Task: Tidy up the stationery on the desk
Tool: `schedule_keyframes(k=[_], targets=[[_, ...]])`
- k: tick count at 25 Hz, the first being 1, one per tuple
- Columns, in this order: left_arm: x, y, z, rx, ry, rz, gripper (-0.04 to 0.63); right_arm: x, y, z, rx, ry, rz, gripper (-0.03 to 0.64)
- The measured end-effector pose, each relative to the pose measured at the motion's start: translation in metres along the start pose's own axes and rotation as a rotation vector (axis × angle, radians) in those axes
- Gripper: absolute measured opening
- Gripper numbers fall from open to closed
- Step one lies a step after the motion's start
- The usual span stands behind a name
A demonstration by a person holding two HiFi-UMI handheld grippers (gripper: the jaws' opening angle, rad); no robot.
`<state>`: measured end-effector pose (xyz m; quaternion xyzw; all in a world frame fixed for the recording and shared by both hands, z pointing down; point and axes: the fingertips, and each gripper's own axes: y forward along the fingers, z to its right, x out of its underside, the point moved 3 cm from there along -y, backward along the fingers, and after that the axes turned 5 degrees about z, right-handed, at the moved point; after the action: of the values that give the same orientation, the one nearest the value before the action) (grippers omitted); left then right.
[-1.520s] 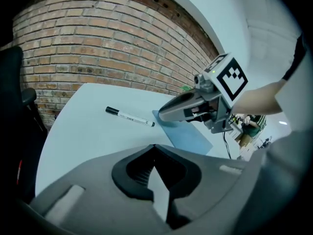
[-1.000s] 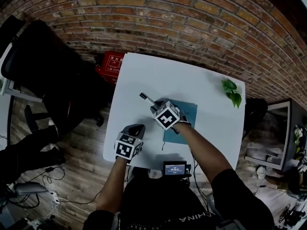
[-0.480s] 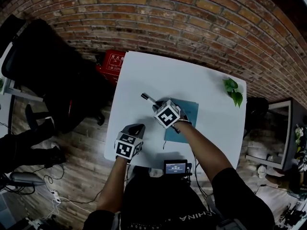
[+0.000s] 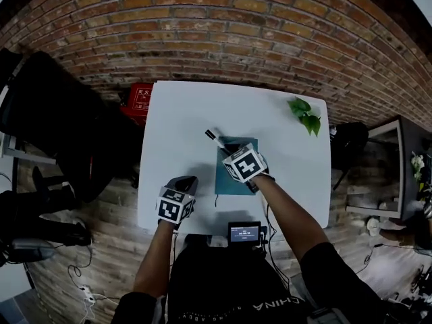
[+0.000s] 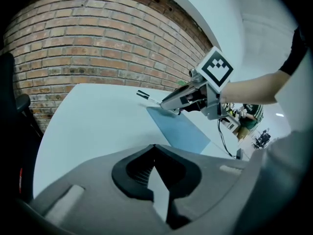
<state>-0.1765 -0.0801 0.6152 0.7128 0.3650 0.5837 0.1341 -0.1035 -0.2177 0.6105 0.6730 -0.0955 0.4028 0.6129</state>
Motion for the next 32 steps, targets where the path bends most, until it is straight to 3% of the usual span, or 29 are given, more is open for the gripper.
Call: schedule_keyframes(k=[8, 19, 27, 32], targets=[[0.003, 0.018, 0.034, 0.027, 0.02, -0.032, 0.011, 0.062, -0.071, 0.046, 0.121, 0.148, 0.024, 0.074], [0.005, 0.045, 0.073, 0.051, 0.02, -0.066, 0.011, 0.151, -0.116, 0.069, 0.193, 0.432, -0.005, 0.074], [0.006, 0.056, 0.081, 0.048, 0.023, -0.079, 0.011, 0.17, -0.106, 0.059, 0.197, 0.585, -0.021, 0.074], [0.005, 0.056, 0.078, 0.054, 0.028, -0.08, 0.011, 0.167, -0.096, 0.054, 0.21, 0.596, -0.031, 0.074]])
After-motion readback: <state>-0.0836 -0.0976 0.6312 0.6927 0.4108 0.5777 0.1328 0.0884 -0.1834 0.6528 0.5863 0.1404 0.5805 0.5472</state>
